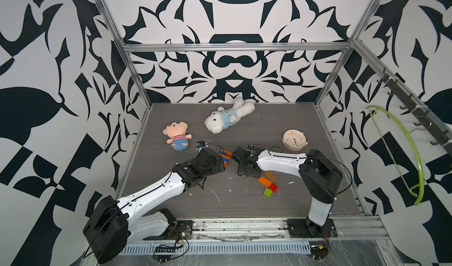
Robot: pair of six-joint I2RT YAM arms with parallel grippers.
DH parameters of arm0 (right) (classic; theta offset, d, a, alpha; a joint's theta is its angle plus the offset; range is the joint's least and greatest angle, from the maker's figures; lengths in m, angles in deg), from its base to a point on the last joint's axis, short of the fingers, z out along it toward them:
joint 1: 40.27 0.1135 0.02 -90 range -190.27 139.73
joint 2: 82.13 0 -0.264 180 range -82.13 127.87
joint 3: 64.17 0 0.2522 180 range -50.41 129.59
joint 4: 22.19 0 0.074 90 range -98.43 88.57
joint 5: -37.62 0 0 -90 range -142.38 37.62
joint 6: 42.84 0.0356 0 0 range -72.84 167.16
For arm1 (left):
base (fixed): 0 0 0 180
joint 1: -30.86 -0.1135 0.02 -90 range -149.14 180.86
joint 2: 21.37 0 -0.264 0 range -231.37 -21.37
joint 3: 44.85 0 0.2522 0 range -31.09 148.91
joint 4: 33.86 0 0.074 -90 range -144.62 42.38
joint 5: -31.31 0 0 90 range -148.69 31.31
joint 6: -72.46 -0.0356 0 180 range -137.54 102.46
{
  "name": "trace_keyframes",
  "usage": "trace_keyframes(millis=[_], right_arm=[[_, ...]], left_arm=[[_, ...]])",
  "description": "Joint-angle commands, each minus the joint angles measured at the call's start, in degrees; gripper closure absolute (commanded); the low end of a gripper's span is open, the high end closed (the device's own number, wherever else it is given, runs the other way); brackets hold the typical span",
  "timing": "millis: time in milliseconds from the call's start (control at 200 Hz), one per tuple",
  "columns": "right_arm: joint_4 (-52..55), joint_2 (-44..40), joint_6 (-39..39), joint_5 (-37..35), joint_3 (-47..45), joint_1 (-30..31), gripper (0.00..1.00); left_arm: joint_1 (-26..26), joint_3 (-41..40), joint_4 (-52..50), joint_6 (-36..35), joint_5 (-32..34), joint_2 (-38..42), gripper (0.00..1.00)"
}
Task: Assemble the number 5 with lego
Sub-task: Move the lego brick at the center of the board.
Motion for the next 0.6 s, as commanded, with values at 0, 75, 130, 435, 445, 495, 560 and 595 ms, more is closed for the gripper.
trace_keyframes(millis=[0, 75, 130, 435, 445, 495, 560, 595], right_arm=[[1.0, -3.6, -3.0, 0.1, -0.8, 0.0, 0.39], [1.6, -5.0, -3.5, 0.1, -1.0, 1.5, 0.38], [1.8, -5.5, -3.8, 0.2, -1.0, 2.9, 0.38], [1.5, -2.3, -1.9, 3.5, 1.4, 9.3, 0.36], [1.4, -2.1, -1.9, 3.7, 1.5, 9.4, 0.36], [1.3, -1.5, -1.7, 3.5, 2.2, 10.2, 0.36], [0.9, -0.9, -1.6, 3.3, 2.7, 10.9, 0.35], [0.6, -0.4, -1.6, 3.7, 3.1, 10.9, 0.35]], left_arm=[[-0.1, 0.1, -2.0, 0.0, 0.6, 0.2, 0.01], [-0.1, -0.5, -2.7, 0.8, 1.5, 1.1, 0.01], [-0.1, -0.8, -4.1, 2.1, 2.9, 2.0, 0.01], [-0.1, -4.3, -9.2, 6.0, 9.3, 9.7, 0.01], [-0.1, -4.4, -9.3, 6.2, 9.5, 9.9, 0.01], [-0.1, -4.8, -9.9, 6.7, 10.1, 11.1, 0.01], [-0.1, -5.5, -10.1, 6.9, 10.4, 12.7, 0.01], [-0.1, -6.0, -10.2, 7.1, 10.6, 13.4, 0.01]])
